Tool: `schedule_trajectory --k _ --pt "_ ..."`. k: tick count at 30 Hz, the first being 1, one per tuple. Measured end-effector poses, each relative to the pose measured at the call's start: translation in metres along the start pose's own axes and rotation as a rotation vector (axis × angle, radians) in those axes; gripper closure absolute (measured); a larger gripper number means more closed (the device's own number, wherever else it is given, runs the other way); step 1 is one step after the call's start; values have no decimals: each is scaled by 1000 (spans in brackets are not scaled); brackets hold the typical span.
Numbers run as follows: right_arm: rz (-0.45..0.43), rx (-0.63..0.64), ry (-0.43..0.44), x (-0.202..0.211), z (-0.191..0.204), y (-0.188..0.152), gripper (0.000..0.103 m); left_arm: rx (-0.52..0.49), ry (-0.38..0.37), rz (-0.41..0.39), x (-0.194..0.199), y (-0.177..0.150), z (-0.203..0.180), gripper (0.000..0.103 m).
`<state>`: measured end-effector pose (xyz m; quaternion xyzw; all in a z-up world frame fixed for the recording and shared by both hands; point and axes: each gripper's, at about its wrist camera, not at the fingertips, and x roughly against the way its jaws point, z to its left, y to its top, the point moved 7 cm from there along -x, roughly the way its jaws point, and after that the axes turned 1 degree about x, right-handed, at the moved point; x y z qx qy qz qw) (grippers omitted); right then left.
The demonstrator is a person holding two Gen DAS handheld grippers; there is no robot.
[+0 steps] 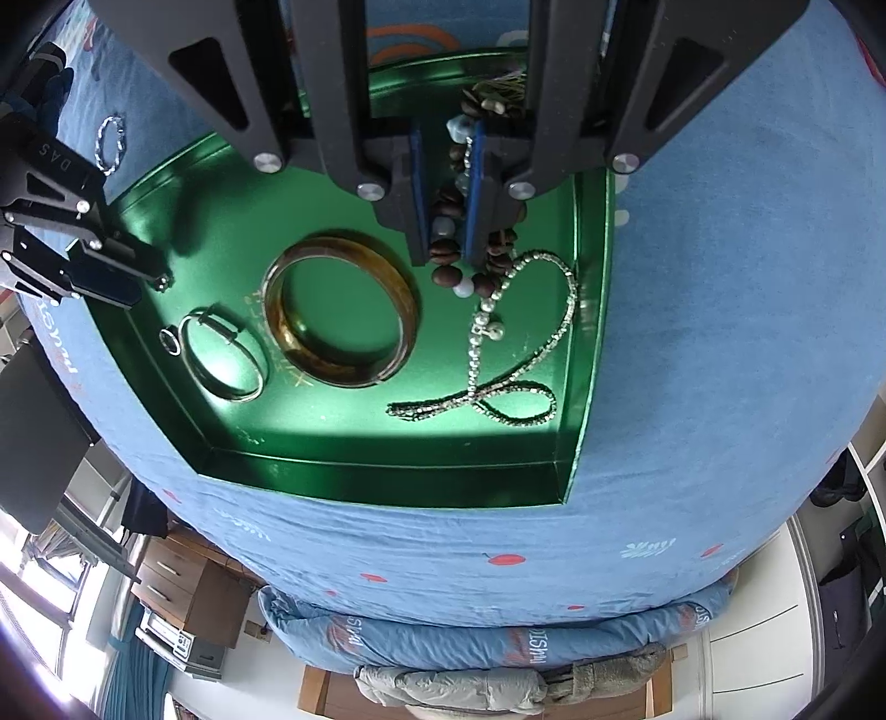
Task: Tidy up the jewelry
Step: 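Open both tools to drop the bead bracelet and ring into the tray, then withdraw both tools from the tray back over the remaining jewelry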
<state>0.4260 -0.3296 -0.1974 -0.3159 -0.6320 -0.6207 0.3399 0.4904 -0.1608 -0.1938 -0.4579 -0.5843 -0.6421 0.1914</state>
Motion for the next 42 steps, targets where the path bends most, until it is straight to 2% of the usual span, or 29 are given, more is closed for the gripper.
schedule_trajectory --k 5,11,23,30,42 --pt "-9 31 -28 14 4 1 56 -20 -24 -23 15 4 -10 80" --pt "-40 35 -49 38 7 8 51 -10 -29 -59 40 10 -12 71" --pt "-124 -6 -78 98 8 15 50 29 -17 -138 104 12 -2 70" --pt "-204 -31 -58 157 16 5 50 61 -9 -221 160 -4 1 70" --pt "-288 -8 -40 243 42 -38 50 87 36 -229 222 -62 9 70"
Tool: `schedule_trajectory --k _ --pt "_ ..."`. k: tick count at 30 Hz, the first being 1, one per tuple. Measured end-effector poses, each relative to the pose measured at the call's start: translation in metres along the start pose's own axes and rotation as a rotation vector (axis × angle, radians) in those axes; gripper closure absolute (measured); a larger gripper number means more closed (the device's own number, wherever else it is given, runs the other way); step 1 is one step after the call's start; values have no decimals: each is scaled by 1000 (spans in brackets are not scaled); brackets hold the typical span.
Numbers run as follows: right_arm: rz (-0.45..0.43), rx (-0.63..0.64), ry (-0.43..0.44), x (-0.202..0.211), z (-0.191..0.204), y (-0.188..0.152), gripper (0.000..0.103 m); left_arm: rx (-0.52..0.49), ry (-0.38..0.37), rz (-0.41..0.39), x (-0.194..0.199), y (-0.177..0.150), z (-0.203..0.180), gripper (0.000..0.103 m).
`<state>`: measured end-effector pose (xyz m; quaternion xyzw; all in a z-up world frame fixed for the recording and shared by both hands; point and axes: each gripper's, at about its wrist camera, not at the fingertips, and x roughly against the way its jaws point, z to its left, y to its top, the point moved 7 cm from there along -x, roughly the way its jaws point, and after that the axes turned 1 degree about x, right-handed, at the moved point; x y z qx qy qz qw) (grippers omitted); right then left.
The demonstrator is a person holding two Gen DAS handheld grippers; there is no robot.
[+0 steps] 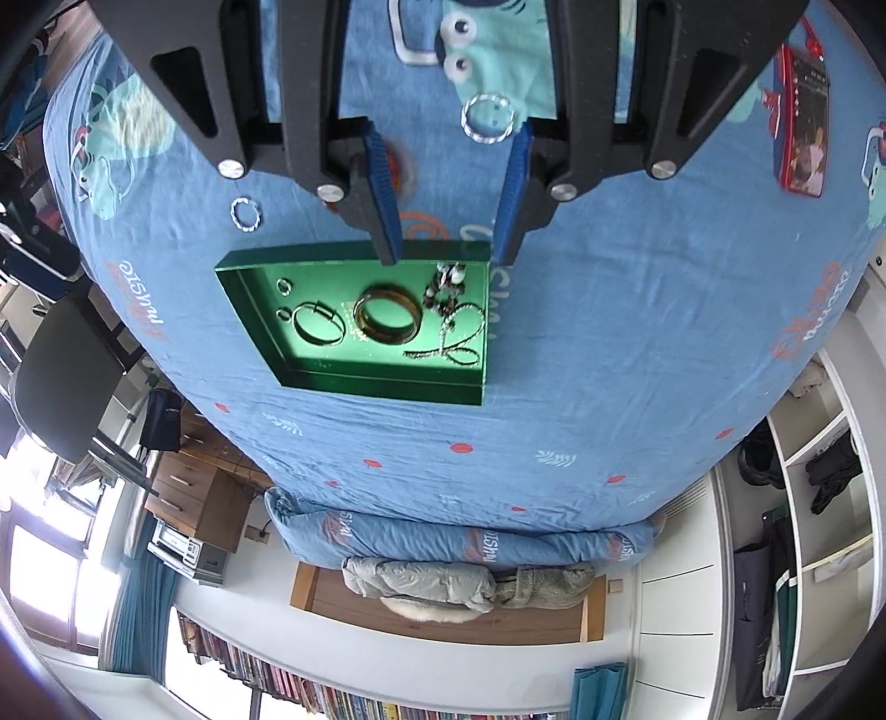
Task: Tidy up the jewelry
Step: 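Withdraw both tools from the tray back over the remaining jewelry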
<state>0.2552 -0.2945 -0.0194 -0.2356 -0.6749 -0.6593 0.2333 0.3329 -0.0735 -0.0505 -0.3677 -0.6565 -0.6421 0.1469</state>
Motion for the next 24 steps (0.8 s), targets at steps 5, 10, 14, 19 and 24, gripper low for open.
schedule_trajectory --k 5,10,14,19,24 --pt "-18 20 9 31 14 -13 50 -3 50 -32 30 -20 13 70" --pt "-32 9 29 52 25 -31 48 -16 91 -54 58 -39 23 70" --pt "-34 -14 45 63 30 -43 48 -17 111 -61 79 -53 28 70" --pt "-38 -33 56 77 35 -55 48 -26 121 -59 98 -72 27 69" --pt "-44 -33 59 93 39 -65 48 -23 120 -59 113 -83 31 64"
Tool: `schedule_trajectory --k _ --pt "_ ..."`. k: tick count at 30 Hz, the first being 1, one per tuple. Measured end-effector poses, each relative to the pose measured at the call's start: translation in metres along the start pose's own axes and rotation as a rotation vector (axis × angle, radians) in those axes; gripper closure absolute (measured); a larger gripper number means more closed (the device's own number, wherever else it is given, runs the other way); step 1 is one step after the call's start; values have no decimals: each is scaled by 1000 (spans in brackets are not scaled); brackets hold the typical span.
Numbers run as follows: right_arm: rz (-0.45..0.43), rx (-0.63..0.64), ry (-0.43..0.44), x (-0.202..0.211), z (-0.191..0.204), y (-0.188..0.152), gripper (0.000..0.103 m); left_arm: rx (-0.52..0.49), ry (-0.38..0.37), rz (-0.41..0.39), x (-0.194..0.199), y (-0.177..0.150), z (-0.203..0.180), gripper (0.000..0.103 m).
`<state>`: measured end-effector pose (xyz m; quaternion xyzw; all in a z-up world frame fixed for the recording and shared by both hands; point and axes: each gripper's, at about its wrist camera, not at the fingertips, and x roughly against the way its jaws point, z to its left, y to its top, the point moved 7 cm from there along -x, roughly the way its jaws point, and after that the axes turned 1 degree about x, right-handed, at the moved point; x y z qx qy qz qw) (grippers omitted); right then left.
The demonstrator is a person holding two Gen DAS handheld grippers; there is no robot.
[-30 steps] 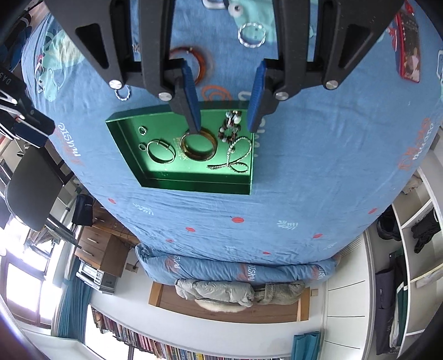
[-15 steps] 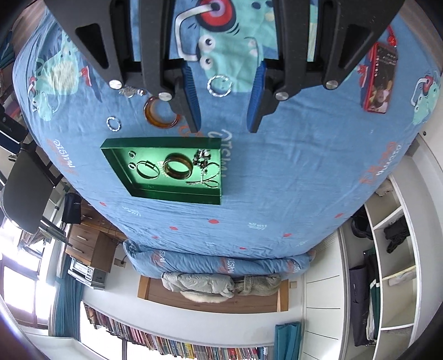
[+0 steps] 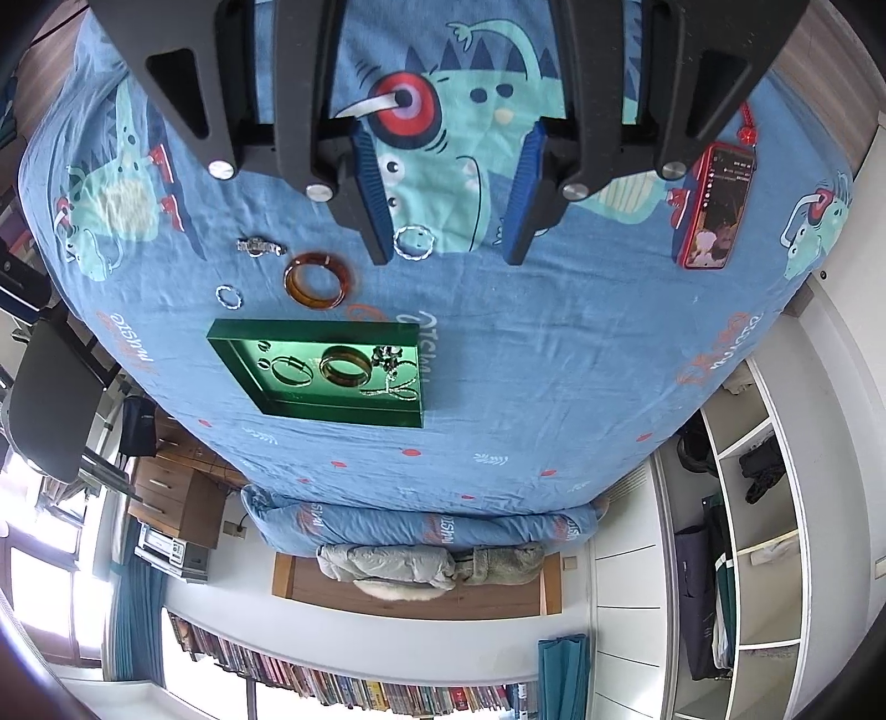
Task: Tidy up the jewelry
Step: 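Withdraw both tools from the tray back over the remaining jewelry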
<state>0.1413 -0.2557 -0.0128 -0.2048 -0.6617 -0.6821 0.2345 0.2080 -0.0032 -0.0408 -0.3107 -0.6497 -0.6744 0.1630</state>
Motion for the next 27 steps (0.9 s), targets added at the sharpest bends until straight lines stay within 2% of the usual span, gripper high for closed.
schedule_trajectory --k 7,13,21,27 --pt "-24 -26 -1 22 -4 -8 48 22 30 -10 20 -8 19 64" --pt "-20 -36 0 24 -3 -21 48 27 50 -4 26 -14 28 64" --pt "8 -11 -10 4 -1 -42 48 -26 80 11 16 -37 12 64" --pt "29 9 -24 -21 -6 -60 48 -69 90 52 -3 -58 -1 64"
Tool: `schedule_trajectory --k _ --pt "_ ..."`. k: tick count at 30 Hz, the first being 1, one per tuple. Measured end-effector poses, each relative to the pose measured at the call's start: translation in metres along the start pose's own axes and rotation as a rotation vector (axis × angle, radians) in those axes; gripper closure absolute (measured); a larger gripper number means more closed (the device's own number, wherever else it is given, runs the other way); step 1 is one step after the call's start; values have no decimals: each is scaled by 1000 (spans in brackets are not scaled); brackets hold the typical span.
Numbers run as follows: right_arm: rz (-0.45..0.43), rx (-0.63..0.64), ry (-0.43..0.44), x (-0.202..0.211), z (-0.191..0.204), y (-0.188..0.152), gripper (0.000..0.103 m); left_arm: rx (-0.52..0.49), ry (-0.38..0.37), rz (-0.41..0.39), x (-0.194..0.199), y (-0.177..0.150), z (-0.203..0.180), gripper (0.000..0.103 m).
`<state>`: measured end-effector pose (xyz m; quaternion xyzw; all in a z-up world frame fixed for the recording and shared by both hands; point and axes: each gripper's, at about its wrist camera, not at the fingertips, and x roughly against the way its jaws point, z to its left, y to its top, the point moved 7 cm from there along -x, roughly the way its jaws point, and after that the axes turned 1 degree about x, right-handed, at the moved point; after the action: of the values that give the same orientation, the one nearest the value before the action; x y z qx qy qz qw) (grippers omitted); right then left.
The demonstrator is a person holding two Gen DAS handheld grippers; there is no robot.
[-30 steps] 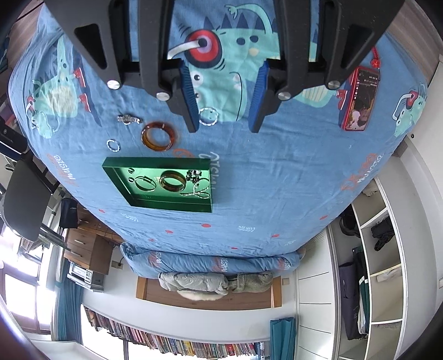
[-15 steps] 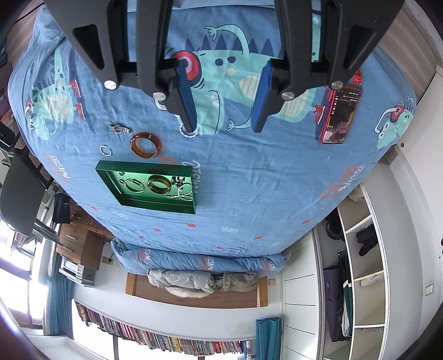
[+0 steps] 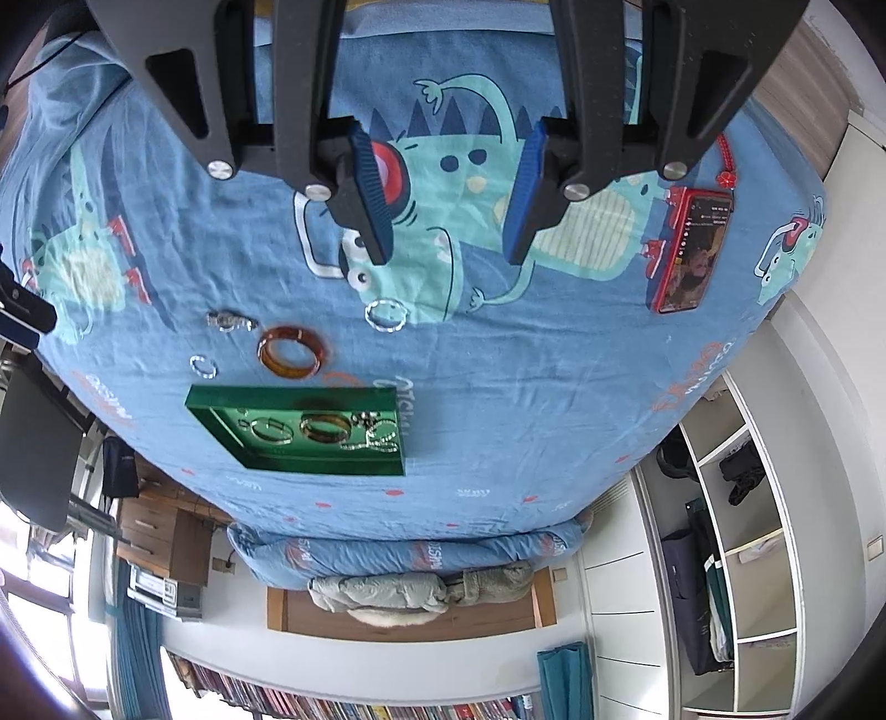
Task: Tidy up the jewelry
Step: 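Withdraw both tools from the tray back over the remaining jewelry, then grasp the twisted silver hoop with the left tool while the right tool grasps the silver watch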
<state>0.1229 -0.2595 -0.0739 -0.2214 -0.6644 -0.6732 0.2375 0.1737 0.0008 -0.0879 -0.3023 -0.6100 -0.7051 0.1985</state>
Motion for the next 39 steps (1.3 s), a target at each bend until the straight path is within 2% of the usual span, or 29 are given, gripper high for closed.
schedule_trajectory --k 12,31,39 --pt "49 23 22 -44 1 -18 45 -48 28 72 -37 -13 -20 62" --pt "91 55 65 -97 -2 -21 45 -43 28 162 -93 -20 -24 60" --pt "102 84 87 -116 2 -22 43 -26 12 183 -114 -21 -21 53"
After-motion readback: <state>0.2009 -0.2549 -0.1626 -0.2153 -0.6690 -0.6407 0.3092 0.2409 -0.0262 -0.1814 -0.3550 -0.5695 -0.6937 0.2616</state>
